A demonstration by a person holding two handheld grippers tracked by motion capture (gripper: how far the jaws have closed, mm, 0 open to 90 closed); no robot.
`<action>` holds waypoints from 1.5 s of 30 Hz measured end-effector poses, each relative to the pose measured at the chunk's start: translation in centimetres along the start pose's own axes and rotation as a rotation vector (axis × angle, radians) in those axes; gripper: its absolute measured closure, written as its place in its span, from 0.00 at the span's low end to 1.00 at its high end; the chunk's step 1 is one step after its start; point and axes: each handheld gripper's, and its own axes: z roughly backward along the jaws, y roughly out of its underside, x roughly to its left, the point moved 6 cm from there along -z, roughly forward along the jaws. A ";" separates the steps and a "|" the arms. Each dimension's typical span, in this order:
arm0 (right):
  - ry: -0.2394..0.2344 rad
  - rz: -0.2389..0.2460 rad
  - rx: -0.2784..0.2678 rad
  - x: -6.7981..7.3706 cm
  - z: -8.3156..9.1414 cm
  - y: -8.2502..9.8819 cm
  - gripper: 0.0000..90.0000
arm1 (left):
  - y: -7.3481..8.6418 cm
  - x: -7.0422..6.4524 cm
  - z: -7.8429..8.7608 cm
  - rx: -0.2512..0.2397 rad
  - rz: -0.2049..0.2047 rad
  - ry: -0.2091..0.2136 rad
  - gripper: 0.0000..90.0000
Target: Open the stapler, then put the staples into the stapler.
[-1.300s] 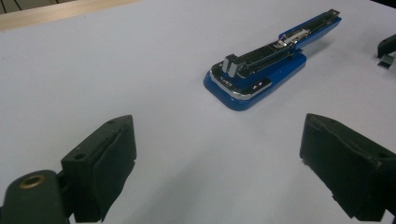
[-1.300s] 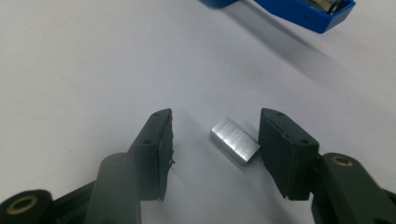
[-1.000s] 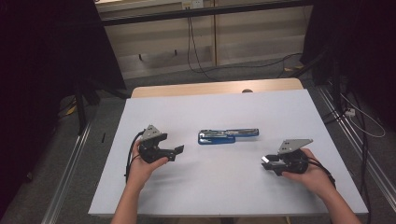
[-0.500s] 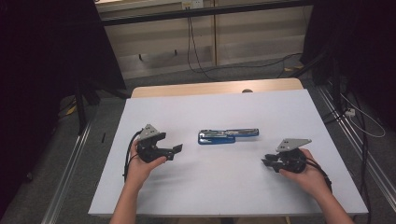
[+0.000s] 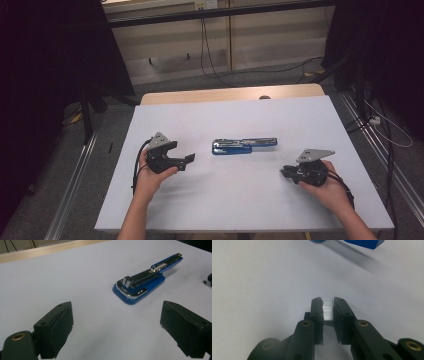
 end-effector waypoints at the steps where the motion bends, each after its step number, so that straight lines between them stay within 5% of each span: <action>1: -0.002 -0.007 -0.001 0.0 0.0 0.0 0.88 | 0.0 -0.1 -0.1 0.001 -0.001 0.003 0.13; 10: 0.005 -0.028 0.008 0.0 0.0 -0.2 0.88 | 0.0 0.0 0.1 0.001 0.003 0.001 0.13; 13: -0.030 -0.054 -0.007 0.2 -0.1 -0.7 0.88 | -0.1 0.1 0.2 0.001 -0.006 0.002 0.12; 27: -0.067 -0.036 -0.071 0.7 0.1 -2.9 0.88 | 0.2 0.2 0.9 0.003 0.005 -0.009 0.11; 36: -0.091 -0.015 -0.080 0.8 0.0 -3.9 0.88 | 0.4 0.8 1.6 -0.019 0.049 -0.009 0.09; 45: -0.118 0.008 -0.082 0.8 -0.3 -4.9 0.88 | 0.6 0.7 1.6 -0.007 0.044 -0.011 0.09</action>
